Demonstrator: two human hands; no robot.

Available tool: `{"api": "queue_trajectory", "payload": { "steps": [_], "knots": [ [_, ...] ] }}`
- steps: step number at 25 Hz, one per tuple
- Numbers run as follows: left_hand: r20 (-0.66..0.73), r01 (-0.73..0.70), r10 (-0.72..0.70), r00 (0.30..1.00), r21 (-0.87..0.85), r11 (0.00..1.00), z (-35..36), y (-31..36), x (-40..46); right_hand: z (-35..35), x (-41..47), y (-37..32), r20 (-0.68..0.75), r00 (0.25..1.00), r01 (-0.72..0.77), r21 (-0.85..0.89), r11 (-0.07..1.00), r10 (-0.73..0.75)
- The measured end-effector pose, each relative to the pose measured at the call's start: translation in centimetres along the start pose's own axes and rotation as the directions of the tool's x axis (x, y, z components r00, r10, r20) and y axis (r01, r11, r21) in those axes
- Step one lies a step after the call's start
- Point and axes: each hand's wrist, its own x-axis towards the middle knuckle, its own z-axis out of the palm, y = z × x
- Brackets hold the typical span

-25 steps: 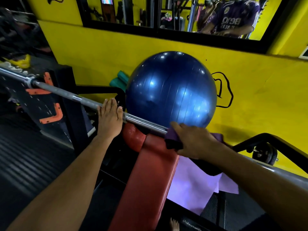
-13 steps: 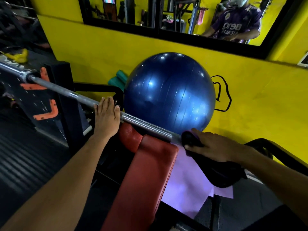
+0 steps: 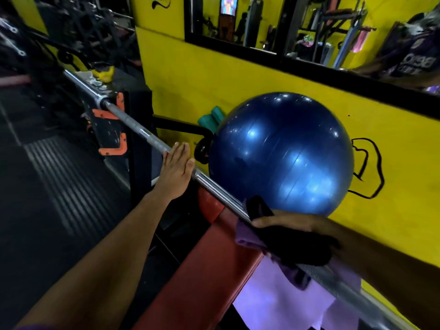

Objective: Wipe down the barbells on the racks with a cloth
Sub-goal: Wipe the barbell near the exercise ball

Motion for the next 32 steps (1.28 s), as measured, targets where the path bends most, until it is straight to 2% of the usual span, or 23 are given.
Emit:
{"api": "queue_trajectory", "payload": {
  "steps": [2, 5, 7, 9, 10, 12, 15, 17, 19, 22, 25, 29, 32],
  "knots": [
    [-0.009, -0.002, 0.002, 1.000, 0.000, 1.000, 0.2, -0.1, 0.1, -1.0, -1.8, 2.3, 0.117, 0.988, -0.107, 0.061, 0.992, 0.099],
    [-0.016, 0.015, -0.015, 1.000, 0.001, 1.000, 0.4, 0.1, 0.1, -1.8, -3.0, 2.2, 0.215, 0.971, -0.119, 0.065, 0.991, 0.102],
    [-0.012, 0.021, -0.021, 1.000, 0.010, 1.000, 0.3, 0.3, 0.1, -0.5, -2.3, -0.6, 0.193, 0.980, -0.040, -0.002, 0.999, 0.039],
    [-0.005, 0.026, -0.026, 1.000, 0.006, 1.000, 0.1, 0.4, 0.0, 1.0, 0.2, -3.8, 0.101, 0.992, 0.082, -0.038, 0.996, -0.077],
    [0.000, 0.027, -0.027, 1.000, 0.003, 1.000, 0.1, 0.5, -0.1, 1.8, 1.3, -5.0, 0.069, 0.993, 0.094, -0.046, 0.994, -0.091],
    [0.004, 0.030, -0.030, 1.000, -0.006, 1.000, 0.0, 0.3, -0.2, 2.3, 2.0, -5.6, 0.121, 0.988, 0.088, 0.036, 0.995, -0.092],
    [0.006, 0.036, -0.036, 0.999, -0.010, 0.999, 0.1, 0.2, -0.1, 1.5, -0.2, -3.2, 0.163, 0.987, -0.048, 0.251, 0.967, 0.007],
    [0.010, 0.040, -0.040, 0.999, -0.003, 0.999, 0.2, 0.3, -0.1, 0.7, -2.6, -0.4, 0.251, 0.968, -0.071, 0.389, 0.919, -0.032],
    [0.010, 0.044, -0.044, 0.999, -0.004, 0.999, 0.3, 0.3, -0.1, -0.4, -3.3, 1.7, 0.249, 0.966, -0.026, 0.365, 0.931, -0.071],
    [0.003, 0.038, -0.038, 0.999, -0.004, 0.999, 0.3, 0.4, -0.2, -1.3, -2.6, 1.4, 0.243, 0.970, -0.018, 0.128, 0.992, -0.014],
    [0.005, 0.038, -0.038, 0.999, 0.002, 0.999, 0.1, 0.4, -0.3, 0.5, 0.0, -2.8, 0.105, 0.990, 0.098, -0.055, 0.994, -0.092],
    [-0.001, 0.038, -0.038, 0.999, 0.004, 0.999, -0.2, 0.6, -0.3, 1.2, 2.1, -3.6, 0.115, 0.982, 0.153, -0.021, 0.988, -0.149],
    [0.002, 0.045, -0.045, 0.999, 0.004, 0.999, -0.2, 0.7, -0.3, 0.0, 0.0, -0.7, 0.089, 0.995, 0.042, 0.082, 0.996, -0.049]
  ]
}}
